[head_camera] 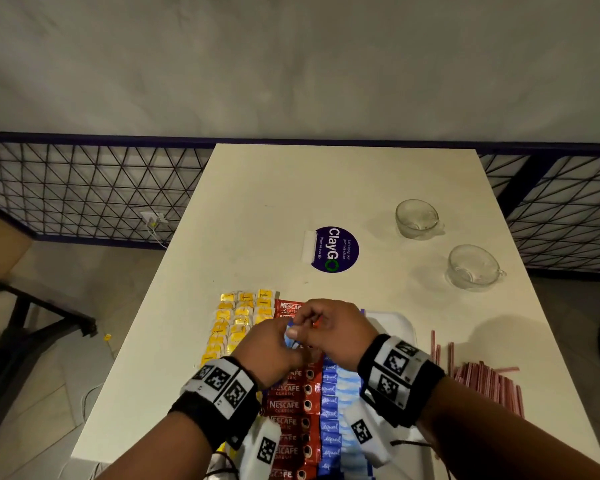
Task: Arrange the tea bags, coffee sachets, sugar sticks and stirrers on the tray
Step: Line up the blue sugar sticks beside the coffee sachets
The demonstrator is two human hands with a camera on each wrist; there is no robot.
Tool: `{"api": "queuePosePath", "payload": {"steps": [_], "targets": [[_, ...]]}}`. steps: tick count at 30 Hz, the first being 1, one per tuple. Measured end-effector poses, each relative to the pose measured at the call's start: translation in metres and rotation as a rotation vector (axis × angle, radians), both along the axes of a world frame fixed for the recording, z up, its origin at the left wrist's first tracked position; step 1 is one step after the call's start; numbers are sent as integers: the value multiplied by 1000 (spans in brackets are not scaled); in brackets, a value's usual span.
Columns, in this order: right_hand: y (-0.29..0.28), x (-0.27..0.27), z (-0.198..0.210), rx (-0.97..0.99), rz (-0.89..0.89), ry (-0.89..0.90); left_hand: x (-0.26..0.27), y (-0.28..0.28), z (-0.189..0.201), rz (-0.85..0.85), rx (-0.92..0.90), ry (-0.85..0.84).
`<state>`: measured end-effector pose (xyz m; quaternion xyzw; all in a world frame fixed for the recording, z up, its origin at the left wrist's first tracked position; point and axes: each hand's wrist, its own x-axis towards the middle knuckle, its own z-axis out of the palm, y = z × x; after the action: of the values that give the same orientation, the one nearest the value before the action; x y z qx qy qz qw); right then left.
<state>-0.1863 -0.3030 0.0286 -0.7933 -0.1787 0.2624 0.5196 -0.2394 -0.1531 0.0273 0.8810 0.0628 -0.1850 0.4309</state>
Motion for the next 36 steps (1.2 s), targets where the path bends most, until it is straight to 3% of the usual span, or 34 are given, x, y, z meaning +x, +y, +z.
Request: {"api": "queuePosePath", "payload": {"steps": [5, 10, 13, 18, 30, 36], "targets": [[-8, 8, -3, 10, -138, -5, 1, 2, 7, 43, -51, 6], [-19, 15, -2, 198, -331, 231, -6, 12, 14, 314, -421, 5], [-23, 14, 5, 256, -373, 352, -2, 10, 16, 343, -373, -53], [-31, 11, 7, 123, -326, 345, 3, 11, 13, 353, -294, -72], [-44, 14, -1, 103, -353, 334, 12, 7, 7, 320, -241, -72], [-74, 25, -33, 135, -574, 448, 5, 14, 2, 348, -196, -22]]}}
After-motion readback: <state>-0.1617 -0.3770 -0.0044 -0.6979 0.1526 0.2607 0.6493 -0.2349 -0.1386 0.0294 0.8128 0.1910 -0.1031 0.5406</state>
